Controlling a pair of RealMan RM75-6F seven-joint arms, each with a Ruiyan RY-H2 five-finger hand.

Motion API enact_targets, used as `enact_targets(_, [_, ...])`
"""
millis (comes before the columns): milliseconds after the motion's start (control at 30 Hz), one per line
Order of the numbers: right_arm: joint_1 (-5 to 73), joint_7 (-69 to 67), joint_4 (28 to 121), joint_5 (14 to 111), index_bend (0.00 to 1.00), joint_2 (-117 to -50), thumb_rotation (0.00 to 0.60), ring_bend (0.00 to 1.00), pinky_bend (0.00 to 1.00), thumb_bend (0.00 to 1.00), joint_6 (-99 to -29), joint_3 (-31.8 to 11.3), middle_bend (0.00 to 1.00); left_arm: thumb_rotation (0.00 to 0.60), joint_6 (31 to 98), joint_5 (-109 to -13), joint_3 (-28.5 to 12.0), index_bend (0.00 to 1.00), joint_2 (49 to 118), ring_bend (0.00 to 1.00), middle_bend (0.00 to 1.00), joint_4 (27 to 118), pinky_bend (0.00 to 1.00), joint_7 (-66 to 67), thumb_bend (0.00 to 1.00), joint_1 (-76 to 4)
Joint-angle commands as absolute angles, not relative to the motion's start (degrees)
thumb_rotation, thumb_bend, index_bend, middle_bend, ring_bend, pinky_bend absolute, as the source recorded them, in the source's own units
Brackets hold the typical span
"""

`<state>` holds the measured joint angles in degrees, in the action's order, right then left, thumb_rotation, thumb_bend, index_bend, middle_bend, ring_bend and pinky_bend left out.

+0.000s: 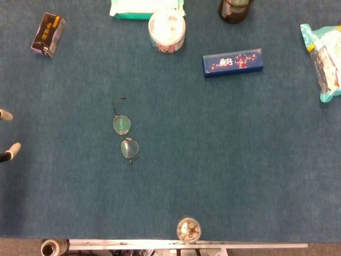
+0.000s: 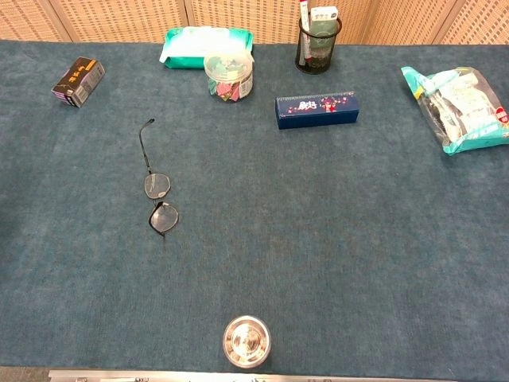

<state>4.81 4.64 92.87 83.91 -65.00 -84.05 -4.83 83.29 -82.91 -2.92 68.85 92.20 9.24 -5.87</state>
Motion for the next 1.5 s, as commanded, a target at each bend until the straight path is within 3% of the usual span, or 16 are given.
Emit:
enact_targets(33, [4.9, 4.5, 92.8, 83.9, 0.43, -65.0, 0.6, 0.34, 0.58, 0.22, -84.0, -4.9, 0.39, 0.6, 83.2, -83.1, -2.9, 0.39, 69.1, 0.42, 0.4, 92.1, 0.55, 9.2, 0.12, -6.1])
enact_targets(333, [5.2, 4.1, 92.3, 83.9, 0.43, -64.9, 0.6, 0.34, 0.58, 0.22, -84.2, -5.4, 0.39, 0.6, 84.1, -85.1, -3.7, 0.33, 70.8, 0.42, 0.38, 91.2, 0.54, 6.1, 0.12, -7.1])
enact_targets(500, [5.4, 4.5, 92.3, 83.7, 0.43, -64.5, 0.6, 0.34, 0.58, 0.22, -84.5, -5.9, 0.39, 0.6, 84.4, -87.4, -4.7, 0.1, 73.1, 0.33, 0.22, 89.1, 0.52, 1.9, 0.12, -8.9])
enact_targets(633, [5.6, 4.8, 92.5, 83.4, 0.43, -64.1, 0.6, 0.34, 0.58, 0.22, -84.5, -6.3, 0.39, 0.6, 82.4, -87.3, -5.3, 0.01, 74.2, 0.25, 0.09, 88.5, 0.45, -0.2, 0.09, -10.7])
enact_targets(800, [6.0, 4.7, 92.1, 82.6, 0.43, -64.0, 0.6, 0.34, 0.58, 0.22, -83.9, -6.7, 0.39, 0.6, 79.0, -86.6, -5.8, 0.0, 75.7, 0.18, 0.0, 87.2, 0.39, -1.9, 0.04, -13.1])
enact_targets(1000, [6.5, 4.3, 91.1, 82.1, 0.43, -64.4, 0.6, 0.34, 0.58, 0.22, -82.7, -6.7, 0.39, 0.6, 75.0, -85.6, -6.2, 0.0, 77.6, 0.13, 0.0, 85.3, 0.34, -4.9, 0.04, -15.9])
enact_targets(1500, [7.8, 4.1, 89.3, 81.0, 0.43, -65.3, 0.6, 0.34, 0.58, 0.22, -80.6, -6.9, 0.39, 0.6, 70.9, -87.5, -6.5, 0.0, 81.0, 0.13, 0.0, 82.6, 0.33, -12.3, 0.04, -21.7])
